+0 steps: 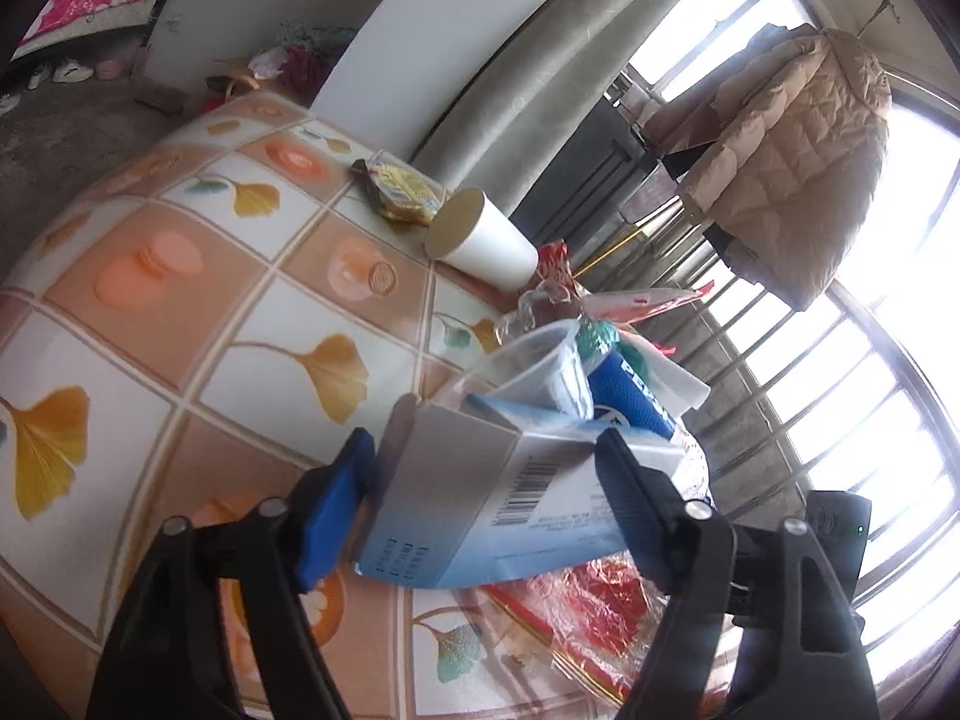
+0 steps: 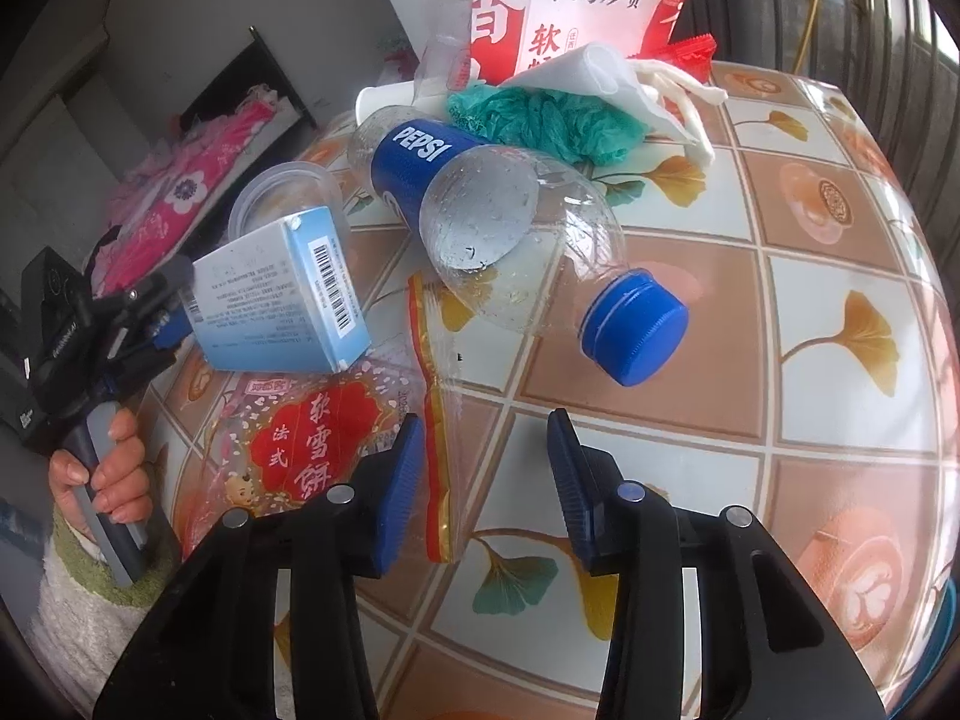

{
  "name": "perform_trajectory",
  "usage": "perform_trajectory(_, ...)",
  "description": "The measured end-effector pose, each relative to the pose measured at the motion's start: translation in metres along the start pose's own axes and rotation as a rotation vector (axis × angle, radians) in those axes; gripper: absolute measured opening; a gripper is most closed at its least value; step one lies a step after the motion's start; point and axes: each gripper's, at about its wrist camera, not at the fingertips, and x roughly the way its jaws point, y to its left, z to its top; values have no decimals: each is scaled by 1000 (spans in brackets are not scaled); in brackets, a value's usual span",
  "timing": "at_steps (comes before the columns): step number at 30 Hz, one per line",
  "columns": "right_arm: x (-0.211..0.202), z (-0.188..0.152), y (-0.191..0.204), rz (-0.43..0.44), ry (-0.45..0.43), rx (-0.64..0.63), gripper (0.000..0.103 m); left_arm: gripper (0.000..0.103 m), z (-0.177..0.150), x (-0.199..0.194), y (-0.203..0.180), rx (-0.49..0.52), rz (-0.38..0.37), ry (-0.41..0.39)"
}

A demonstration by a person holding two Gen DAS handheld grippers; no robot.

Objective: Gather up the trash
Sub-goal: 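Grasp the white medicine box with the left tool while the right tool grasps the red snack wrapper, then carry both items to the blue wastebasket and open both tools over it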

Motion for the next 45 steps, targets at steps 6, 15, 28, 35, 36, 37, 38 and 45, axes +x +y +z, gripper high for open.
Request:
perform_trajectory(6,2,-1,9,2,16,-60,33,46,-12,-13,2,-21,-4,-9)
perform_trajectory(15,1,-9,24,-94,17,-172,6,20,-23,-32,-15,35,-6,-40)
perform_trajectory(28,-39,-25,18,-88,-49,-182,0,9,-31,-90,-56,45,-64,-146)
perform_trajectory(35,-78,-32,18,-74,-129,-187,0,9,-26,-127,-96,102,-73,-226)
perform_trajectory(36,-84,-33,16,-72,-142,-184,0,9,-26,-131,-102,110,-78,-235)
perform_trajectory(37,-89,-33,17,-69,-153,-181,0,9,-26,-135,-108,116,-90,-242)
perform_trajectory(38,-97,-34,14,-65,-169,-176,0,9,-27,-138,-114,118,-103,-243)
perform_trajectory(45,-159,-49,-7,-50,-299,-140,0,9,-34,-137,-172,195,-148,-217)
